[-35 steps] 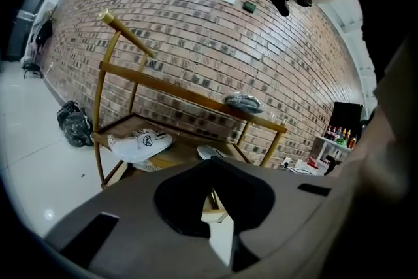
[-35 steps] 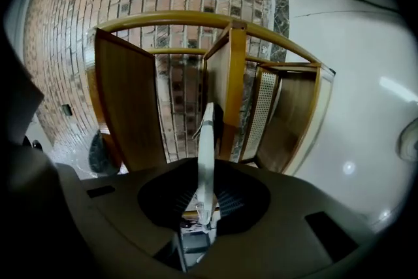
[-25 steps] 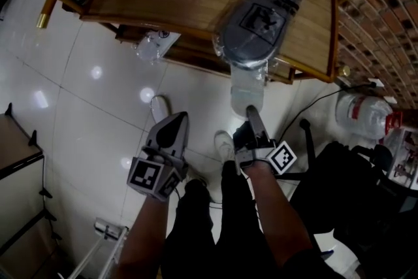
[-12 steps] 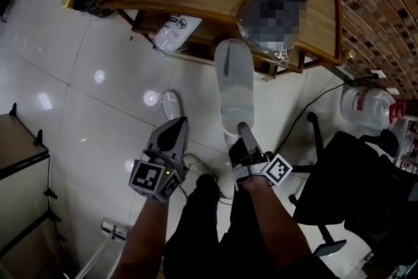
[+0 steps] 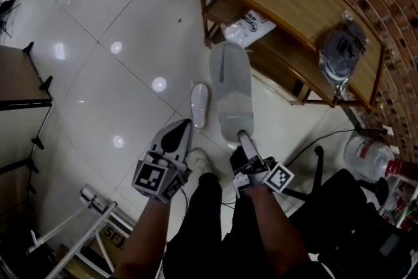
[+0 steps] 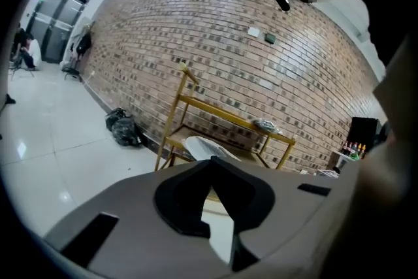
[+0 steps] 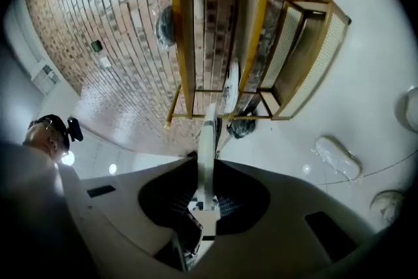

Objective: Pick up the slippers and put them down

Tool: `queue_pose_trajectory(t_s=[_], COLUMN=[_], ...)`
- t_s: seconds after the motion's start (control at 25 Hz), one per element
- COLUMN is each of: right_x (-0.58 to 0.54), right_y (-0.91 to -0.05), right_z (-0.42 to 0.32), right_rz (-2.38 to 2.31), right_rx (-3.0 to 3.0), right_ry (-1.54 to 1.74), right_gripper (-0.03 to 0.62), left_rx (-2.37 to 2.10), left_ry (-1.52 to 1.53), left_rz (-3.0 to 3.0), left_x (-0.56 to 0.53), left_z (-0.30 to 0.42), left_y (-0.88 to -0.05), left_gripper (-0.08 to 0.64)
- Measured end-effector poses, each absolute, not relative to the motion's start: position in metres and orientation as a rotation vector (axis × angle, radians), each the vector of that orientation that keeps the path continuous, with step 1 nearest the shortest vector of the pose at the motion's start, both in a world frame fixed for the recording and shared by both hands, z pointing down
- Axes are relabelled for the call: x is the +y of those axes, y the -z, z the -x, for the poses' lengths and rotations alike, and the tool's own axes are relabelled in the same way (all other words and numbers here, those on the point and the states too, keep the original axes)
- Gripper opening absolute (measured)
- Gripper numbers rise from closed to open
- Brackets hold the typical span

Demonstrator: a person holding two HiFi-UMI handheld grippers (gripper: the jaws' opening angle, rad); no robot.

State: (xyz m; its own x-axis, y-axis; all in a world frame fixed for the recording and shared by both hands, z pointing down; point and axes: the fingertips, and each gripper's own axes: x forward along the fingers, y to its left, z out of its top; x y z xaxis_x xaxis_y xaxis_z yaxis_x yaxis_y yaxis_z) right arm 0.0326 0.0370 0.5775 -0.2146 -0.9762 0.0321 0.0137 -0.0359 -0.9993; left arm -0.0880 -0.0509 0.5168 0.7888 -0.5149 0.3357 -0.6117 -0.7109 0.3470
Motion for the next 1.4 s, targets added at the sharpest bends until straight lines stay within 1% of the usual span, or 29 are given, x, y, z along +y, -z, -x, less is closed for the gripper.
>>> queue_pose_trajectory(t_s=[0.36,0.56,0.76,1.04,1.4], right_x=[-0.019,-0.023,-0.011,0.009,0.03], right_y=[-0.569,-0.584,-0.61,-0.669,-0.79], right_z=[0.044,0.061,0.043,-0.015,-0.069], right_rz=[0.954,0.946,1.029,1.185,1.303], right_rx=[1.531,1.536,1.482,1.352,1.245], right_ry=[1.531,1.6,1.617,1.596,1.634], right_gripper=[0.061,0.061,0.061,0.061,0.061], left_rx=[-1.223,-1.32,-1.279,-1.128,-0.976], left_ry=[-0.225,-0.204,-0.226,-0.301,-0.372], left_rz=[-2.368,-2.267,-2.239,-2.315,-2.348], left_x=[-0.051,-0.025,-0.005,-0.016,-0.03], left_z=[0.207,0.237,0.23,0.181,0.117], left_y=[-0.52,-0.537,-0.556,-0.59,-0.699], left_gripper=[0.0,0.0,0.0,0.0,0.0])
